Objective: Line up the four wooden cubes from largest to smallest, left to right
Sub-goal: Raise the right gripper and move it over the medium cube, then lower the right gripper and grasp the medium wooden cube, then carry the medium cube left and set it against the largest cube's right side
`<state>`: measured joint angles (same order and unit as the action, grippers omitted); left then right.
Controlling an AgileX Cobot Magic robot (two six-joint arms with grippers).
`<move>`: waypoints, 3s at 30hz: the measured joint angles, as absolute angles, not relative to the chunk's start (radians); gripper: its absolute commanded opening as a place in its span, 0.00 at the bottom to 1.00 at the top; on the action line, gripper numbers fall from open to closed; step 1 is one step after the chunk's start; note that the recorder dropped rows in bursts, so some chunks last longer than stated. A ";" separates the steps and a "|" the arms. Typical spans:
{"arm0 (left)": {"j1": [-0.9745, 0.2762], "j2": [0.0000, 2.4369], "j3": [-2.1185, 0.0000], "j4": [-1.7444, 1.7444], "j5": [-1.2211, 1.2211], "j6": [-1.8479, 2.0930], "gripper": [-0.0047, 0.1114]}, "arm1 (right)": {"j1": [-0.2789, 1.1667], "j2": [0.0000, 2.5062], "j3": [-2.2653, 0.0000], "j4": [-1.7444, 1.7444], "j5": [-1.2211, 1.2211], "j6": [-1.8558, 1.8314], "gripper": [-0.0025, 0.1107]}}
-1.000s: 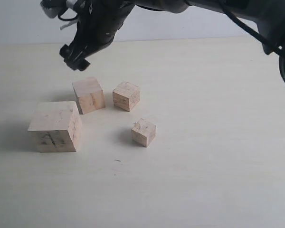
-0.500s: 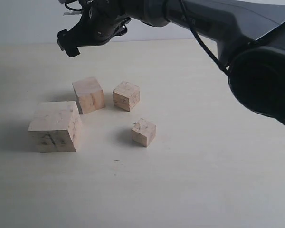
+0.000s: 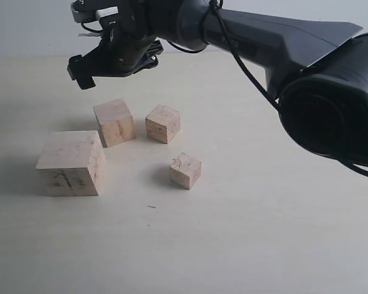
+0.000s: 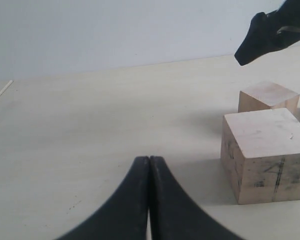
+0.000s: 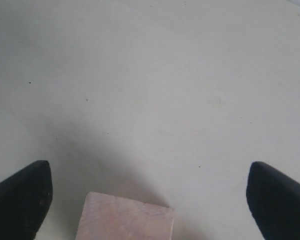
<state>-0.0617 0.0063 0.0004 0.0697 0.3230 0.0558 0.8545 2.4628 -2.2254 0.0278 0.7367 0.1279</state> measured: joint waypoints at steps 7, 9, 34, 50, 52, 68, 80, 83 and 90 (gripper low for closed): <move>-0.062 0.006 0.000 0.070 0.323 0.056 0.04 | 0.863 2.465 -2.225 0.028 0.805 0.166 0.90; -0.062 0.006 0.000 0.070 0.323 0.056 0.04 | 0.863 2.472 -2.225 0.028 0.809 0.175 0.90; -0.062 0.006 0.000 0.070 0.323 0.056 0.04 | 0.871 2.531 -2.225 0.028 0.803 0.179 0.90; -0.062 0.006 0.000 0.070 0.323 0.056 0.04 | 0.871 2.552 -2.225 0.054 0.837 0.179 0.79; -0.062 0.006 0.000 0.070 0.323 0.056 0.04 | 0.871 2.552 -2.225 0.054 0.846 0.179 0.68; -0.062 0.006 0.000 0.070 0.323 0.056 0.04 | 0.875 2.546 -2.228 -0.111 0.886 0.186 0.02; -0.062 0.006 0.000 0.070 0.323 0.056 0.04 | 0.863 2.515 -2.228 -0.049 1.071 -0.017 0.02; -0.062 0.006 0.000 0.070 0.323 0.056 0.04 | 0.852 2.515 -2.228 0.000 1.134 -0.102 0.02; -0.062 0.006 0.000 0.070 0.323 0.056 0.04 | 0.804 2.504 -2.228 0.191 1.217 -0.293 0.02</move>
<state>-0.0617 0.0063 0.0004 0.0697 0.3230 0.0558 0.8037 2.5039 -2.2282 0.1914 1.2174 -0.2926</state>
